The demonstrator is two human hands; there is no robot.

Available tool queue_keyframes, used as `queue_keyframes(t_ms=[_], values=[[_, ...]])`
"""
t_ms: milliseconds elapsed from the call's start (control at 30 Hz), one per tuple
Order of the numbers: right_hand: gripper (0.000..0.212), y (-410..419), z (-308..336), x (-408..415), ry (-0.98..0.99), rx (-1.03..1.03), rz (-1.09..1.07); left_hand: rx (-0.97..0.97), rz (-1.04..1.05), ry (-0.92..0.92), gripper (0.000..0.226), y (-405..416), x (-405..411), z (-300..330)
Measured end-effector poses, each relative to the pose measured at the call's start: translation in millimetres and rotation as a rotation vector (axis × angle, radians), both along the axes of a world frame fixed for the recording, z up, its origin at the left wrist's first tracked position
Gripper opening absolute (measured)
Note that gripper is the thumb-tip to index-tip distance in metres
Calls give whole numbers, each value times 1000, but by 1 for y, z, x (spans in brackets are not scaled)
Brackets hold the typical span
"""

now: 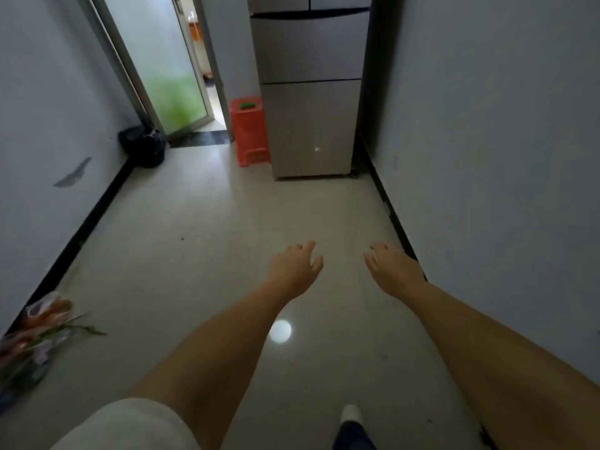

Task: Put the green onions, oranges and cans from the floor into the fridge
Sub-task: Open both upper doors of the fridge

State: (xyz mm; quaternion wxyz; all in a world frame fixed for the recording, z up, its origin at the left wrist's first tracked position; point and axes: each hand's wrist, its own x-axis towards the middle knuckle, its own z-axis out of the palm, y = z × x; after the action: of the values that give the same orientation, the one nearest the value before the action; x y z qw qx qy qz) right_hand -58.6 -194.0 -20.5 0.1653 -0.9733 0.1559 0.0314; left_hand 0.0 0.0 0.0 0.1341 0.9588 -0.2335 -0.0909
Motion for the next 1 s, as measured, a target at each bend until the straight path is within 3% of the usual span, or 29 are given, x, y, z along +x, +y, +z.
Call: queue_keyframes(t_ms=[500, 733, 1000], values=[[34, -171, 41, 247, -57, 3, 6, -196, 152, 40, 50, -154, 253, 40], [37, -203, 58, 390, -116, -7, 87, -279, 209, 69, 49, -186, 381, 45], [37, -232, 71, 590, -192, -39, 65, -259, 154, -9, 50, -217, 584, 62]])
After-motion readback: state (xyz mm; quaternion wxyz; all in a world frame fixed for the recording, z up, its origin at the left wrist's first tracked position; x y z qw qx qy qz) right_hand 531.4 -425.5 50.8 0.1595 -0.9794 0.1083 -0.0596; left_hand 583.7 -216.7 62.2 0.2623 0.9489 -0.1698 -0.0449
